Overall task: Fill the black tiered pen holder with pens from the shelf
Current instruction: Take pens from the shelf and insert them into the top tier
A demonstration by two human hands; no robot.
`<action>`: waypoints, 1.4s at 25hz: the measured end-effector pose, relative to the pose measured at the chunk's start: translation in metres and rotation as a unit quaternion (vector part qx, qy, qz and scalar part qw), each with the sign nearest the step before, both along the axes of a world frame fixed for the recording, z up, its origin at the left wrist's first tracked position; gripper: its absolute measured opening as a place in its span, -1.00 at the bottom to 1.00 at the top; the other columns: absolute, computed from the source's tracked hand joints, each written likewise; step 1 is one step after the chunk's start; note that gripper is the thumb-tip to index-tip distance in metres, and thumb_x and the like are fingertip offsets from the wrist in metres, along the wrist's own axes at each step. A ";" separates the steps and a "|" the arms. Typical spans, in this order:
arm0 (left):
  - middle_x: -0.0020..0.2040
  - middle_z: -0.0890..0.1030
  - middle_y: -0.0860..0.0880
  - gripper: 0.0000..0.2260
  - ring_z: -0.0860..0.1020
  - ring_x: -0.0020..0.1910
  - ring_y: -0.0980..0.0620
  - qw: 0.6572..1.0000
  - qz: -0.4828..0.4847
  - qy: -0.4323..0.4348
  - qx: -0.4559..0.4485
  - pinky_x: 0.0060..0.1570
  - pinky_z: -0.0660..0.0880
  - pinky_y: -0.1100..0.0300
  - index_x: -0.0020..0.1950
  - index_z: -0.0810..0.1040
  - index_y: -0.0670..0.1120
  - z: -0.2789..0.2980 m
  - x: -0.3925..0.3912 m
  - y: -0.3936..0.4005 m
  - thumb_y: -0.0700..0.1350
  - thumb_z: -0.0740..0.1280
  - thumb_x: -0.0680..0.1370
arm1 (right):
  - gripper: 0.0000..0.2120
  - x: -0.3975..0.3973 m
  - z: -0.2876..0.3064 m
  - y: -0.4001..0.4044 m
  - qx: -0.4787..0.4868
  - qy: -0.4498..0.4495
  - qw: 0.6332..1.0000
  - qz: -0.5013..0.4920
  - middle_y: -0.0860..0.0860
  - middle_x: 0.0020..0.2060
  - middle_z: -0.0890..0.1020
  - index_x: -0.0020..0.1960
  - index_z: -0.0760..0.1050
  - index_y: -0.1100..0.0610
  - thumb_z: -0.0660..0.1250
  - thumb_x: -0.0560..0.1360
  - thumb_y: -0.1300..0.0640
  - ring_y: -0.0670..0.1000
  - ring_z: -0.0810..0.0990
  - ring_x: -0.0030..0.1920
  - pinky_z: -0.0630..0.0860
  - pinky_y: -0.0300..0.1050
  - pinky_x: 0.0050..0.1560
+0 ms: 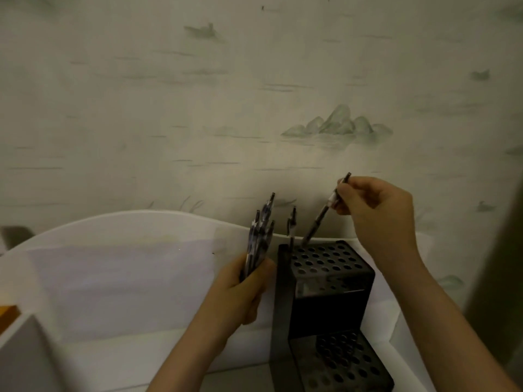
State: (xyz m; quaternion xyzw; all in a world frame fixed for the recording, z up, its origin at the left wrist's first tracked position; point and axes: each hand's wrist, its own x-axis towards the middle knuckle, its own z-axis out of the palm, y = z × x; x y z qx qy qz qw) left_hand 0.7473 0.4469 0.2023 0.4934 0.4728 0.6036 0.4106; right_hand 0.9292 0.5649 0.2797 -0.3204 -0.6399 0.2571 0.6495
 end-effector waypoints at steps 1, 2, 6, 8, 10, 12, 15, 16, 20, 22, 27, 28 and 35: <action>-0.47 0.29 0.01 -0.77 0.21 -0.56 0.09 1.000 0.001 -0.003 0.001 -0.54 0.11 0.27 -0.21 0.33 -0.11 -0.001 -0.001 0.000 -0.11 0.27 0.61 | -0.94 -0.004 -0.002 0.002 0.029 -0.037 0.999 -0.025 -0.02 -0.30 0.70 -0.04 0.65 0.13 0.40 0.52 0.19 -0.02 0.70 -0.26 0.66 0.00 -0.10; -0.47 0.29 0.02 -0.77 0.21 -0.56 0.09 1.000 0.001 -0.004 0.002 -0.54 0.12 0.27 -0.20 0.33 -0.11 -0.001 -0.002 0.000 -0.11 0.27 0.61 | -0.93 -0.009 -0.005 0.003 0.055 -0.067 0.995 -0.042 -0.05 -0.28 0.70 -0.03 0.64 0.11 0.39 0.52 0.18 -0.06 0.69 -0.25 0.66 -0.03 -0.09; -0.46 0.31 0.02 -0.78 0.22 -0.55 0.09 1.000 -0.004 0.002 0.012 -0.55 0.14 0.27 -0.20 0.34 -0.10 -0.001 -0.007 -0.001 -0.11 0.28 0.61 | -0.92 -0.020 -0.011 0.007 0.125 -0.127 0.981 -0.073 -0.07 -0.26 0.68 0.00 0.64 0.13 0.40 0.52 0.17 -0.12 0.66 -0.24 0.62 -0.25 -0.12; -0.46 0.32 0.02 -0.77 0.23 -0.55 0.09 1.000 -0.011 0.004 0.016 -0.55 0.15 0.27 -0.22 0.35 -0.08 -0.001 -0.009 -0.001 -0.09 0.28 0.60 | -0.91 -0.022 -0.013 0.009 0.132 -0.141 0.978 -0.075 -0.07 -0.26 0.67 0.00 0.64 0.16 0.41 0.52 0.18 -0.15 0.66 -0.24 0.57 -0.37 -0.13; -0.46 0.32 0.02 -0.76 0.23 -0.56 0.09 1.000 -0.015 0.005 0.019 -0.56 0.16 0.27 -0.24 0.35 -0.07 -0.001 -0.010 -0.002 -0.09 0.28 0.60 | -0.91 -0.025 -0.017 0.012 0.134 -0.154 0.976 -0.076 -0.11 -0.27 0.64 0.00 0.64 0.16 0.42 0.51 0.19 -0.21 0.63 -0.25 0.51 -0.48 -0.15; -0.46 0.31 0.01 -0.76 0.23 -0.56 0.09 1.000 -0.015 0.006 0.020 -0.56 0.16 0.27 -0.24 0.34 -0.07 0.000 -0.009 -0.002 -0.10 0.28 0.60 | -0.91 -0.026 -0.023 0.015 0.118 -0.174 0.975 -0.067 -0.16 -0.29 0.61 0.00 0.64 0.14 0.43 0.50 0.18 -0.27 0.61 -0.28 0.48 -0.53 -0.18; -0.46 0.30 0.00 -0.76 0.22 -0.56 0.08 1.000 -0.012 0.009 0.019 -0.55 0.14 0.26 -0.23 0.33 -0.09 0.000 -0.009 -0.002 -0.11 0.28 0.61 | -0.91 -0.027 -0.036 0.020 0.060 -0.216 0.973 -0.046 -0.21 -0.34 0.59 -0.02 0.67 0.13 0.45 0.49 0.18 -0.34 0.60 -0.26 0.49 -0.52 -0.21; -0.46 0.30 -0.01 -0.76 0.22 -0.56 0.08 1.000 -0.011 0.012 0.019 -0.54 0.12 0.25 -0.22 0.33 -0.10 0.000 -0.008 -0.002 -0.11 0.27 0.61 | -0.91 -0.026 -0.040 0.022 0.048 -0.220 0.973 -0.043 -0.23 -0.35 0.58 -0.02 0.68 0.13 0.45 0.48 0.18 -0.37 0.59 -0.26 0.48 -0.54 -0.21; -0.47 0.30 -0.01 -0.76 0.22 -0.57 0.08 0.999 -0.007 0.021 0.029 -0.53 0.12 0.21 -0.22 0.32 -0.11 0.002 -0.005 -0.003 -0.13 0.25 0.62 | -0.84 -0.021 -0.039 0.025 0.028 -0.231 0.972 -0.032 -0.24 -0.32 0.62 0.02 0.68 0.13 0.48 0.45 0.14 -0.34 0.61 -0.27 0.50 -0.53 -0.15; -0.47 0.30 -0.01 -0.76 0.22 -0.58 0.08 0.999 -0.014 0.025 0.030 -0.54 0.13 0.22 -0.22 0.32 -0.12 0.002 -0.003 -0.003 -0.14 0.25 0.63 | -0.72 -0.019 -0.037 0.022 0.026 -0.244 0.968 -0.045 -0.09 -0.21 0.69 0.13 0.64 0.14 0.49 0.44 0.12 -0.25 0.62 -0.25 0.52 -0.48 -0.11; -0.46 0.34 0.00 -0.78 0.26 -0.58 0.09 0.999 -0.035 0.024 0.025 -0.56 0.20 0.25 -0.22 0.36 -0.10 0.002 0.002 -0.003 -0.13 0.27 0.61 | -0.87 -0.016 -0.030 -0.010 0.083 -0.132 0.988 0.009 -0.14 -0.29 0.69 -0.03 0.67 0.02 0.45 0.45 0.02 -0.16 0.66 -0.27 0.55 -0.42 -0.19; -0.46 0.34 -0.01 -0.79 0.26 -0.57 0.09 0.999 -0.040 0.025 0.027 -0.57 0.22 0.25 -0.22 0.38 -0.09 0.002 0.004 -0.003 -0.12 0.28 0.60 | -0.84 -0.017 -0.028 -0.018 0.036 -0.127 0.989 0.071 -0.13 -0.33 0.69 -0.12 0.68 -0.01 0.45 0.42 -0.08 -0.14 0.66 -0.29 0.58 -0.36 -0.22; -0.46 0.35 -0.05 -0.81 0.28 -0.58 0.07 0.997 -0.054 0.039 0.030 -0.58 0.24 0.23 -0.27 0.54 0.12 0.005 0.014 0.003 -0.01 0.29 0.55 | -0.71 -0.023 -0.035 -0.025 -0.179 -0.126 0.936 0.275 0.05 -0.23 0.73 -0.12 0.71 0.02 0.52 0.25 -0.11 0.02 0.69 -0.23 0.61 -0.20 -0.18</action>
